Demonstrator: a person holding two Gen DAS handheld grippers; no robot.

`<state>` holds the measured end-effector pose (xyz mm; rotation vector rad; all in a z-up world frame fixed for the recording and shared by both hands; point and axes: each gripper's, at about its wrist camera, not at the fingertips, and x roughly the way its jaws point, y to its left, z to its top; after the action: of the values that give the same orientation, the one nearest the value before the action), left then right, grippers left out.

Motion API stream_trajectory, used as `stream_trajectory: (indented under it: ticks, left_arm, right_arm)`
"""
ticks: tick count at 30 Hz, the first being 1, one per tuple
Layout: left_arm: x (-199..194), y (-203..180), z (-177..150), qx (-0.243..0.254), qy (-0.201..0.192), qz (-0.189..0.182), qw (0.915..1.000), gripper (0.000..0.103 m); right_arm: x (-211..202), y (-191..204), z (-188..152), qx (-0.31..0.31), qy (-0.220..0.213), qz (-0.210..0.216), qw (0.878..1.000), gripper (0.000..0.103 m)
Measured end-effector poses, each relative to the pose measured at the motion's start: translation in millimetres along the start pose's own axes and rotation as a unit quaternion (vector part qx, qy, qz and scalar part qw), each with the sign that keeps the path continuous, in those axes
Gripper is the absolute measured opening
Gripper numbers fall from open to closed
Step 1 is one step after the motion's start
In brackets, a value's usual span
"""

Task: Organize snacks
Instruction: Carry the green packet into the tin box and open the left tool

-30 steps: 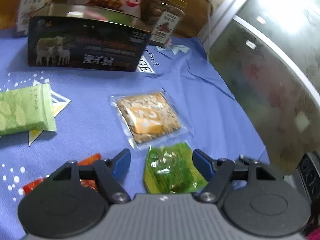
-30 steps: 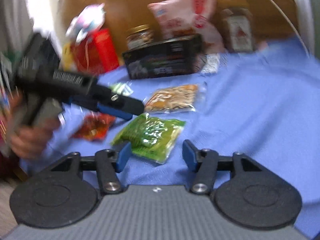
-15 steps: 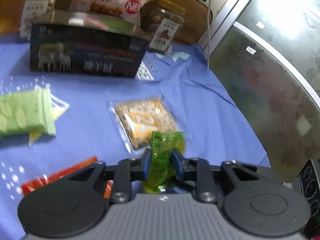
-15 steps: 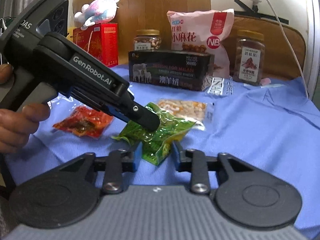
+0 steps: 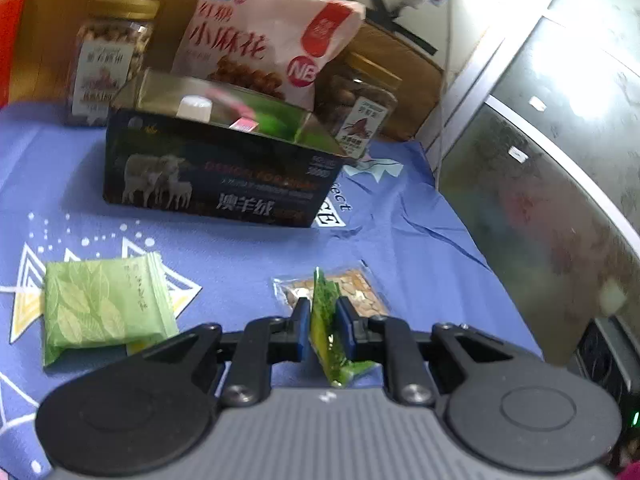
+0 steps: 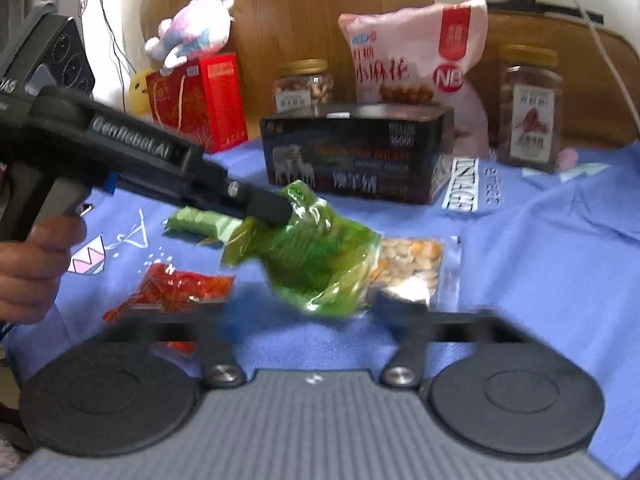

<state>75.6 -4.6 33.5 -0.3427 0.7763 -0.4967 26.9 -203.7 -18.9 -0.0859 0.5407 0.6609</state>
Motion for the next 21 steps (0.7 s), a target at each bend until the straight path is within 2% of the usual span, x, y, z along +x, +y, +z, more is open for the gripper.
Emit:
stream_trajectory:
  ticks: [4, 5, 6, 7, 9, 12, 16, 21]
  left_arm:
    - [5.0, -0.3, 0.5, 0.004, 0.0, 0.004, 1.0, 0.015]
    - [5.3, -0.5, 1.0, 0.005, -0.001, 0.003, 1.0, 0.015]
    - [6.0, -0.5, 2.0, 0.005, 0.001, -0.002, 1.0, 0.015]
    - [7.1, -0.4, 2.3, 0.004, 0.005, -0.007, 1.0, 0.018]
    - [12.8, -2.8, 0.8, 0.008, 0.013, -0.006, 0.9999, 0.021]
    - [16.7, -7.8, -1.4, 0.02, 0.008, 0.002, 0.9998, 0.021]
    - [4.1, -11.7, 7.0, 0.024, -0.009, -0.012, 0.9996, 0.021]
    - [-11.1, -13.9, 35.4, 0.031, -0.046, -0.016, 0.9983, 0.021]
  right_arm:
    - [12.8, 19.4, -0.5, -0.066, 0.007, -0.046, 0.997, 0.081]
    - [16.1, 22.7, 0.0, -0.077, 0.008, -0.056, 0.995, 0.074]
    - [18.5, 21.9, 1.6, -0.082, 0.006, -0.063, 0.995, 0.062]
    - [19.4, 20.7, 2.7, -0.084, 0.004, -0.066, 0.994, 0.056]
    - [18.9, 16.3, 4.2, -0.072, 0.001, -0.048, 0.996, 0.039]
    - [20.4, 23.3, 2.4, -0.087, -0.004, -0.045, 0.995, 0.02]
    - [9.8, 36.5, 4.1, -0.128, -0.039, -0.056, 0.989, 0.012]
    - [7.9, 34.1, 29.8, -0.133, -0.083, -0.064, 0.986, 0.012]
